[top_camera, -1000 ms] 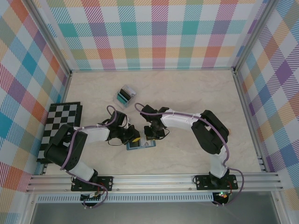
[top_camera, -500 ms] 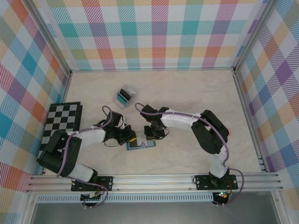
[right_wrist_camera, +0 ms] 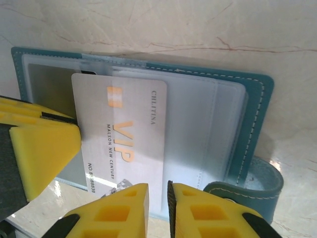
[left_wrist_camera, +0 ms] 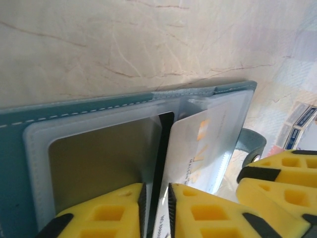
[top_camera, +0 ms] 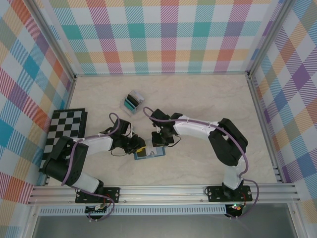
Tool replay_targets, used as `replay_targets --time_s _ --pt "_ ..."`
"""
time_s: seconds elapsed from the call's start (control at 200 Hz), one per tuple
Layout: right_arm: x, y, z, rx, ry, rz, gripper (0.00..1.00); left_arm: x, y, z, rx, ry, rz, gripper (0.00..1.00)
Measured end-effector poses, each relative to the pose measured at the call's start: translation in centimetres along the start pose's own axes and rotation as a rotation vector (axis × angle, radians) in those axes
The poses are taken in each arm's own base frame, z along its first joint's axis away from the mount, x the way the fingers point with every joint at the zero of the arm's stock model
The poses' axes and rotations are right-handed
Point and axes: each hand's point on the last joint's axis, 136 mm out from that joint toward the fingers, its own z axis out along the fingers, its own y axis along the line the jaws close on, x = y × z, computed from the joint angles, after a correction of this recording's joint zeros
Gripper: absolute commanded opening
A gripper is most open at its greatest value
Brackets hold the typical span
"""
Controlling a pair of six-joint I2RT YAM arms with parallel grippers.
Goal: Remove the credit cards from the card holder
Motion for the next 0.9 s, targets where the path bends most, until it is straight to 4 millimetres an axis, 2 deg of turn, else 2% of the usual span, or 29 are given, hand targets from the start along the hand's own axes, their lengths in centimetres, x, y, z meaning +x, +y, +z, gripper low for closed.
replay_targets --time_s 0.26,0.44,0.9 --pt "0.5 -0.6 2.1 0.017 0.054 0.014 0.19 0.0 -0.2 0.0 0.009 0.004 0.002 0.27" --pt "0.7 -0.2 2.2 -0.006 0.074 0.012 0.19 0.1 -0.5 0.2 0.026 0.018 -0.004 0.27" --pt "0.8 0.0 2.4 -0.014 0.087 0.012 0.19 0.2 -0.6 0.2 0.031 0.026 -0.003 0.08"
